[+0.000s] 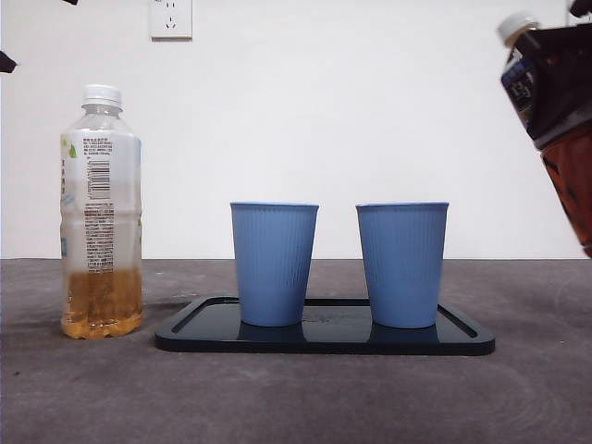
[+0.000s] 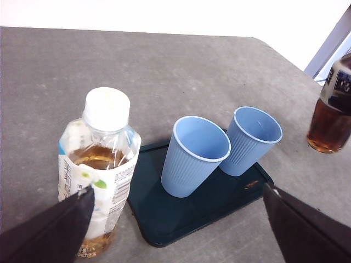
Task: Pour the drink into the cup
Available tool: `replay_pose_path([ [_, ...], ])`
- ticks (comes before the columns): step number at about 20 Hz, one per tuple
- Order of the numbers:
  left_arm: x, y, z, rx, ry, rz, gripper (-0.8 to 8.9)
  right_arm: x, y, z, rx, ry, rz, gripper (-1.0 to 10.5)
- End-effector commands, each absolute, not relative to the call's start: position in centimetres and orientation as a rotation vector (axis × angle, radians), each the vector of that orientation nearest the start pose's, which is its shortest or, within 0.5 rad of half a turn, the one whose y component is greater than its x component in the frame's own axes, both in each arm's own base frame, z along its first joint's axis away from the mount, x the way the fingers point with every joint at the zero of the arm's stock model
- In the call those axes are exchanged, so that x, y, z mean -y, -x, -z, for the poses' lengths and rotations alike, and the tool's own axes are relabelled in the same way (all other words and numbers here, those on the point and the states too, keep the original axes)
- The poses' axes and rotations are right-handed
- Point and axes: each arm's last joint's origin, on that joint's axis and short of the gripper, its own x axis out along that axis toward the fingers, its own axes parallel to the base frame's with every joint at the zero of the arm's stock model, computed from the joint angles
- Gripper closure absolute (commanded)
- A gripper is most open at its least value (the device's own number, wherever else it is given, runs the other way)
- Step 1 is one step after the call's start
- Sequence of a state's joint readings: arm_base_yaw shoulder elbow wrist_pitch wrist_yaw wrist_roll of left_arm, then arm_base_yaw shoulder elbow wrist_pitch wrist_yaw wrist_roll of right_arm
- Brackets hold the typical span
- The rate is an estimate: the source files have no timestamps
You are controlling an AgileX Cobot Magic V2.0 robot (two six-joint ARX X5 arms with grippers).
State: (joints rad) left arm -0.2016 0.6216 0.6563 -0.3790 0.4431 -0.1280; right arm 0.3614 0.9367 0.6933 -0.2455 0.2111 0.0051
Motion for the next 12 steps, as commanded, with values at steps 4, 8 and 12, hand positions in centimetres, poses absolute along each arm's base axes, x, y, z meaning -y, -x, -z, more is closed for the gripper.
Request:
replay_pose_path([
  [4,4.1,-13.8,-29.4,-0.407,0.155,0.617,3.19,-5.8,-19.8,-25.9,-0.222,-0.080,-0.205,7.5],
  [8,4.3,-14.7,-28.8,-0.454,0.160,0.613,3.19,-5.6,-21.0,-24.3,-0.220,-0.098,-0.204,7.5],
  [12,4.4,-15.1,-28.5,-0.471,0.158,0.612,3.19,-5.6,-22.1,-23.7,-0.205,-0.113,-0.218,7.5],
])
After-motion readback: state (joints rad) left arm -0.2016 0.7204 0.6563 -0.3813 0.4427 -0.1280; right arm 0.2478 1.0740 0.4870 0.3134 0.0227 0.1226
